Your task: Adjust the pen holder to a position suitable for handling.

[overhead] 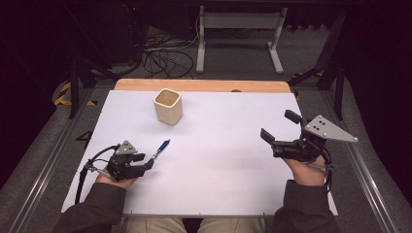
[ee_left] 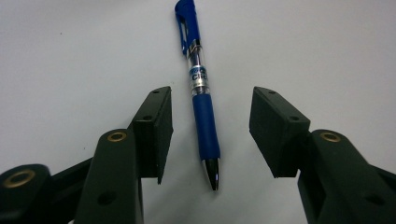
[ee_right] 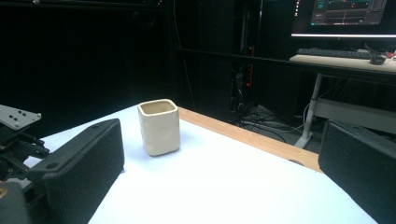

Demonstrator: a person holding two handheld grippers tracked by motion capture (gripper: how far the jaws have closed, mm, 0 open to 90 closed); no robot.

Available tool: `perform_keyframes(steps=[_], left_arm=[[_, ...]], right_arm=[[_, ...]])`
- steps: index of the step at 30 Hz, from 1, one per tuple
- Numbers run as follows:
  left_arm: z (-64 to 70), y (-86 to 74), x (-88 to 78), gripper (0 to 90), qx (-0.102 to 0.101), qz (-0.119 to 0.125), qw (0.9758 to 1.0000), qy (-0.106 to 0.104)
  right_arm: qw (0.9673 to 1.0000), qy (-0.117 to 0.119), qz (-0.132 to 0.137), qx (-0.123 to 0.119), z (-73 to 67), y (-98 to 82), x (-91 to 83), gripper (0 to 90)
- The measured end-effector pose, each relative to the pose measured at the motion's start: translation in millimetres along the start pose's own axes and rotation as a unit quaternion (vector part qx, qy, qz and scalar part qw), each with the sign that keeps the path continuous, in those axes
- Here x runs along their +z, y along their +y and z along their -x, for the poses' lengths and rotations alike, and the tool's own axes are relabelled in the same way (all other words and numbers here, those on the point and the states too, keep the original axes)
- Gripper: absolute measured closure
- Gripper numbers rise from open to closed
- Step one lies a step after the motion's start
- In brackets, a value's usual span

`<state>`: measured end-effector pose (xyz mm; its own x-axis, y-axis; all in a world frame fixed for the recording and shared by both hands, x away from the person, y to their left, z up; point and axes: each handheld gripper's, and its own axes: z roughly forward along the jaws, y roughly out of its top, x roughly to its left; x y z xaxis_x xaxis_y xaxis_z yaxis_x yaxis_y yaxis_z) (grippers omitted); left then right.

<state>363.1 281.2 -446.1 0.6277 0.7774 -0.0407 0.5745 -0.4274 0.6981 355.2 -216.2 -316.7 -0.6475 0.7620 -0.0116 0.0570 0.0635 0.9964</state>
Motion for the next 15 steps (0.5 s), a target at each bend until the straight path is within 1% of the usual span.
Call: perform_keyframes(steps=[5, 6, 9, 11, 12, 14, 15], left_arm=[[0.2, -1.9, 2.3, 53.2, -0.007, -0.01, 0.9999, 0.003], [0.0, -2.2, 3.1, 53.7, -0.005, -0.013, 0.9999, 0.007], [-0.2, -2.8, 4.1, 55.6, -0.004, -0.016, 0.9998, 0.009], [0.0, -3.5, 5.0, 56.4, -0.008, -0.017, 0.9998, 0.008], [-0.2, -3.8, 5.3, 56.4, -0.005, -0.02, 0.9998, 0.009], [1.1, -4.7, 7.5, 58.0, -0.007, -0.024, 0.9996, 0.01], [1.7, -5.2, 7.8, 59.5, -0.004, -0.025, 0.9996, 0.015]], right_arm=[[1.0, 0.0, -0.002, 0.0, -0.4, 0.1, 0.2, 0.7], [1.0, 0.001, -0.002, 0.0, -0.4, 0.1, 0.3, 0.7], [1.0, 0.001, -0.002, 0.0, -0.5, 0.2, 0.3, 0.7], [1.0, 0.001, -0.001, 0.0, -0.6, 0.3, 0.1, 0.8], [1.0, 0.001, -0.001, 0.0, -0.6, 0.3, 0.1, 0.8], [1.0, 0.001, -0.001, -0.001, -0.7, 0.2, 0.6, 0.7], [1.0, 0.002, -0.002, 0.0, -0.9, 0.1, 0.8, 0.7]])
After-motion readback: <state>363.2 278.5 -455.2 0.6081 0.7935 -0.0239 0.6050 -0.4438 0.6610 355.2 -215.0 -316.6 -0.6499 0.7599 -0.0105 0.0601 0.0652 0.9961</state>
